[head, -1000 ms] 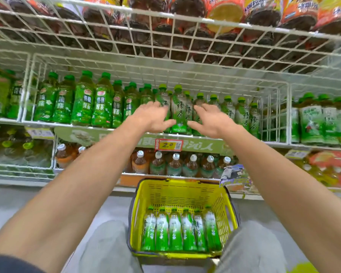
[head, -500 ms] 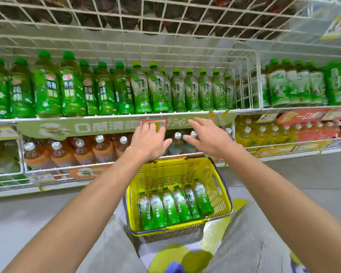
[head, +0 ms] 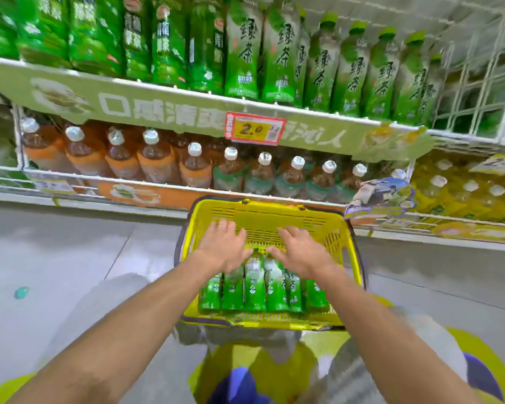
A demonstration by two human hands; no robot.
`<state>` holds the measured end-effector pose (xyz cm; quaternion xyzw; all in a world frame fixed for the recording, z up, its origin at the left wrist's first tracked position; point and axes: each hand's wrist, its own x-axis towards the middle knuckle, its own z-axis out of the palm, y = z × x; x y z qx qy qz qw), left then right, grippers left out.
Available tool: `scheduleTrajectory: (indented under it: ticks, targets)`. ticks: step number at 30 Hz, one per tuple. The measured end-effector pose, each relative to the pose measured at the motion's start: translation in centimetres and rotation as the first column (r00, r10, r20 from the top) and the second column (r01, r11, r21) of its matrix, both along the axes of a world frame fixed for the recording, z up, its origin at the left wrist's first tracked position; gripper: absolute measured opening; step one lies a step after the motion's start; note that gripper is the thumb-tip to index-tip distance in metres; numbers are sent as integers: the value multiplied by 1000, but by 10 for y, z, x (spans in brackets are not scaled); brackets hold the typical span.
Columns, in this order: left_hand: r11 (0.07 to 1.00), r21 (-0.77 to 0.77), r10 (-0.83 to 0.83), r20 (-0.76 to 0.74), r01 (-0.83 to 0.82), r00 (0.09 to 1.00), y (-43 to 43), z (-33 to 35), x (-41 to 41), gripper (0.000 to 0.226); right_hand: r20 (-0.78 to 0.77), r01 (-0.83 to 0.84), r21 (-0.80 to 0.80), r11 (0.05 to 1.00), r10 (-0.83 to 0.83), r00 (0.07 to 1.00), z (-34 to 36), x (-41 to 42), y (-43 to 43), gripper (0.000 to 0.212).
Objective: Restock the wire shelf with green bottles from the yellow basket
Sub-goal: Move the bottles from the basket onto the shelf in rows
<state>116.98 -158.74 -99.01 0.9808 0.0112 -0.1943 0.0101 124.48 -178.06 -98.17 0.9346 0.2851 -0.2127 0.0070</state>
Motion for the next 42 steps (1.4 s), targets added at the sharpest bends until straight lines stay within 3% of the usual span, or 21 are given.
scheduleTrajectory:
  ticks: [7,12,16,24,27,30,36,39,42]
  targets:
    - [991,-57,112,-180,-124,977,-1,-88,26,59,-173,-36,-66,997,24,985,-114,24,2,70]
    - [974,-81,185,-258,-212,948,1,-135,42,61,-205,-78,-6,997,75,976,-164,36,22,58]
    - [944,-163,236,-283,-289,930,-9,-157,60,59,-201,-59,29,998,64,978,-177,35,28,53]
    - [868,-266,357,-255,-420,899,-13,-179,65,41,-132,-58,-35,998,53,990,-179,38,34,43]
    - [826,-313,404,-251,-469,880,-9,-180,64,44,-132,-23,-60,998,15,991,-175,38,37,42]
    - [761,-378,466,-249,-528,849,-3,-174,61,61,-157,41,-9,999,-42,987,-175,35,34,47]
    - [539,-483,609,-342,-690,716,11,-160,53,78,-196,211,286,935,-158,968,-168,18,15,42]
    - [414,-541,648,-390,-732,654,15,-157,48,67,-273,355,370,859,-265,925,-163,5,12,66]
    - [323,-572,682,-411,-754,605,16,-151,42,50,-368,486,378,788,-354,860,-166,-3,15,75]
